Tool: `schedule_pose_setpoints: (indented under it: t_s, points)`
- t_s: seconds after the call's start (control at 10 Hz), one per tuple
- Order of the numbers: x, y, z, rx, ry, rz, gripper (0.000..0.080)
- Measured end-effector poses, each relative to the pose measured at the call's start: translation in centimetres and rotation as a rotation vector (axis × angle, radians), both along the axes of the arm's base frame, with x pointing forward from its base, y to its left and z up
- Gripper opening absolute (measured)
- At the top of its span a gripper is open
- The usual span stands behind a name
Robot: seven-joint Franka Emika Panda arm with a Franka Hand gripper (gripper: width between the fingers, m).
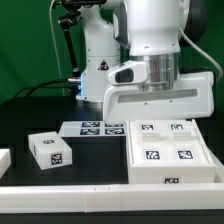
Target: Assemble cabinet
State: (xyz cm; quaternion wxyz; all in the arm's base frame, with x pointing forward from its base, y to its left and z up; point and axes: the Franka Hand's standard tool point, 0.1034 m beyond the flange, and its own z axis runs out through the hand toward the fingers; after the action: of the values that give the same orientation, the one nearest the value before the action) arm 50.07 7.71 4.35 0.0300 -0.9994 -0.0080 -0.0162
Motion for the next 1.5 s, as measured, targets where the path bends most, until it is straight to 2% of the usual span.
schedule_pose_setpoints:
  t_s: [0.3, 0.4, 0.5, 0.9, 1.1, 1.5]
  points:
    - [1.1, -0.7, 2.7, -0.001, 0.030, 0.013, 0.0002]
    - [1.4, -0.4, 3.4, -0.001, 0.054, 0.013, 0.0002]
    - [1.4, 0.0, 3.3, -0.001, 0.070, 0.020, 0.0002]
    - [1.1, -0.3, 3.0, -0.001, 0.073, 0.042, 0.0002]
    - [2.1, -0.7, 5.1, 0.000, 0.098, 0.059, 0.0002]
    - [3.5, -1.3, 7.4, 0.002, 0.150, 0.074, 0.0002]
